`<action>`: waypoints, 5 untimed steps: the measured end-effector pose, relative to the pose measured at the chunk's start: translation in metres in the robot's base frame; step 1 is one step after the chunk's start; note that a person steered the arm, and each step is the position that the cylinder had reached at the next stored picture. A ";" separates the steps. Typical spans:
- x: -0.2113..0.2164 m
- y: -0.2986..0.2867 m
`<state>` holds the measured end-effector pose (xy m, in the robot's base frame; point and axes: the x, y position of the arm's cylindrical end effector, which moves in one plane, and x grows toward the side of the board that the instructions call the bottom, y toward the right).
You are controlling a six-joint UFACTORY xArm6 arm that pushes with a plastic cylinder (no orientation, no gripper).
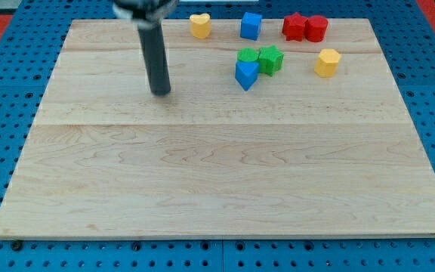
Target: Push the green blocks towards the top left side of the board
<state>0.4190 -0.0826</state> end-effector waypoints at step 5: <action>-0.115 0.148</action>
<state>0.3042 0.0659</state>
